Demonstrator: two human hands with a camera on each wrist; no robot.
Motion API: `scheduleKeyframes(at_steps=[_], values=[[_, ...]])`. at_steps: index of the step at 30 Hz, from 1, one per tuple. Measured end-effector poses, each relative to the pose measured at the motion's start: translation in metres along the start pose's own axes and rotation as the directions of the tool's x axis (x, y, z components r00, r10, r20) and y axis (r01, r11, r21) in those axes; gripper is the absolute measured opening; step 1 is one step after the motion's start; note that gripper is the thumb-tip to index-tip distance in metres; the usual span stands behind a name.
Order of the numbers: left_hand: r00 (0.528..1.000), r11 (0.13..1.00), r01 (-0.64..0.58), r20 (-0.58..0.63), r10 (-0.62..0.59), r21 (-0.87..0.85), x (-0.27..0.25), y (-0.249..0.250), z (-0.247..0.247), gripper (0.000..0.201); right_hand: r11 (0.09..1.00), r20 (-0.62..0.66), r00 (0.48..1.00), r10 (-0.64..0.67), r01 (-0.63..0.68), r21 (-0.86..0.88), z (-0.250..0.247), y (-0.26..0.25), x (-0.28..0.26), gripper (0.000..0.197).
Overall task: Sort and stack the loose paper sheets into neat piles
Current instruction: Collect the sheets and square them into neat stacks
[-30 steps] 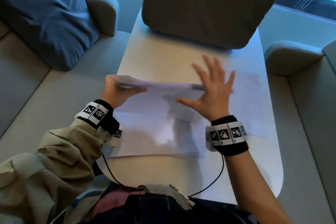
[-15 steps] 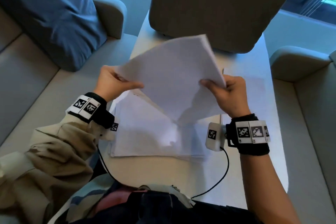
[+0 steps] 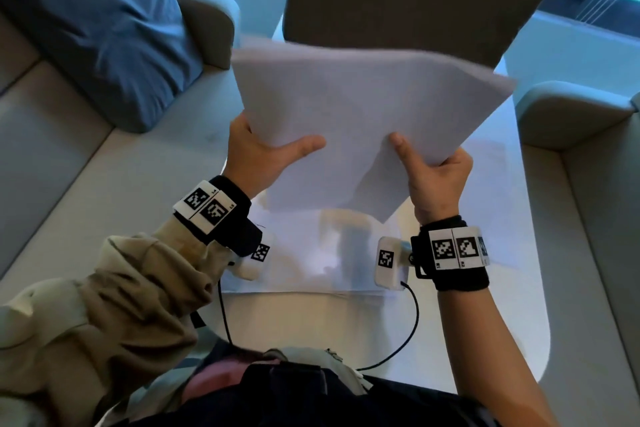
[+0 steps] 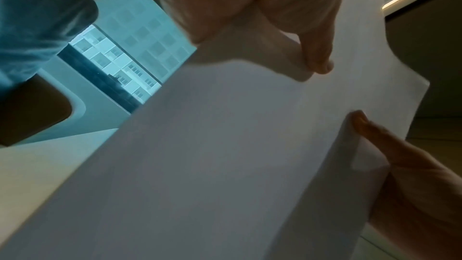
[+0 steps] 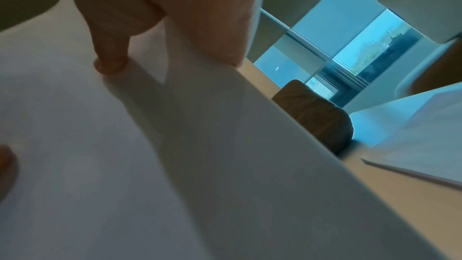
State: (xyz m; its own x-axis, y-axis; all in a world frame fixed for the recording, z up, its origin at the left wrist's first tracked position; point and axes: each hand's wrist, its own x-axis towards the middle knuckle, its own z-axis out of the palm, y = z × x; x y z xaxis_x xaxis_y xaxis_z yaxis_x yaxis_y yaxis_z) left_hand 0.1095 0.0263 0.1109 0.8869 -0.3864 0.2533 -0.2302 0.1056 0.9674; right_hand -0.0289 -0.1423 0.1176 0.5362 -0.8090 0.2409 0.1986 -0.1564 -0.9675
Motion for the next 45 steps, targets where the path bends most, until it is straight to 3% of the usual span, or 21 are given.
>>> scheduleKeyframes(at_steps=[3,7,10,13,20,23,26,27,29,32,36,41,45], values=[[1.000,1.000,-0.018,-0.012,0.018,-0.005,0.003,-0.003,0.001,0.061,0.999,-0.011,0.999,0.041,-0.041,0.005,0.003,0.003,0.000,0.021],[0.998,0.999,0.050,-0.047,-0.050,-0.013,0.001,0.003,0.011,0.033,0.999,-0.026,0.999,0.047,-0.047,0.007,0.004,0.001,0.001,0.022],[0.997,0.999,0.013,-0.077,-0.015,-0.031,0.003,0.010,0.012,0.027,0.999,-0.022,1.000,-0.012,0.013,0.034,0.003,-0.004,0.003,0.030],[0.997,0.998,0.046,-0.059,-0.048,-0.044,0.003,0.002,0.010,0.026,1.000,-0.016,1.000,-0.001,0.002,0.028,0.002,0.002,0.003,0.023],[0.930,0.933,0.359,0.067,-0.361,0.042,-0.025,-0.054,0.009,0.027,0.962,0.018,0.967,0.254,-0.250,-0.111,-0.005,0.062,-0.015,0.024],[0.917,0.916,0.399,0.009,-0.400,0.035,-0.023,-0.058,0.013,0.020,0.907,0.042,0.919,0.391,-0.378,-0.187,-0.011,0.086,-0.025,0.022],[0.916,0.917,0.400,-0.040,-0.399,0.010,-0.014,-0.050,0.021,0.016,0.838,0.037,0.857,0.514,-0.492,-0.235,-0.022,0.108,-0.035,0.051],[0.918,0.919,0.393,-0.045,-0.393,0.000,-0.011,-0.048,0.024,0.015,0.830,0.040,0.849,0.526,-0.504,-0.238,-0.026,0.112,-0.037,0.052],[0.926,0.927,0.374,-0.053,-0.373,0.014,-0.006,-0.045,0.031,0.015,0.834,0.039,0.857,0.513,-0.488,-0.258,-0.031,0.115,-0.038,0.039],[0.940,0.941,0.338,-0.066,-0.336,0.027,0.000,-0.045,0.046,0.014,0.853,-0.011,0.916,0.401,-0.378,-0.359,-0.038,0.113,-0.034,0.015],[0.940,0.911,0.334,-0.010,-0.342,0.241,0.007,-0.056,0.075,0.057,0.800,-0.057,0.957,0.284,-0.269,-0.536,-0.062,0.107,-0.024,0.026],[0.868,0.825,0.392,0.135,-0.479,0.406,-0.031,-0.066,0.134,0.055,0.695,-0.114,0.957,0.267,-0.273,-0.666,-0.130,0.102,0.004,0.027],[0.775,0.798,0.325,0.340,-0.533,0.508,-0.065,-0.073,0.183,0.042,0.617,-0.203,0.935,0.291,-0.345,-0.707,-0.197,0.099,0.028,0.025]])
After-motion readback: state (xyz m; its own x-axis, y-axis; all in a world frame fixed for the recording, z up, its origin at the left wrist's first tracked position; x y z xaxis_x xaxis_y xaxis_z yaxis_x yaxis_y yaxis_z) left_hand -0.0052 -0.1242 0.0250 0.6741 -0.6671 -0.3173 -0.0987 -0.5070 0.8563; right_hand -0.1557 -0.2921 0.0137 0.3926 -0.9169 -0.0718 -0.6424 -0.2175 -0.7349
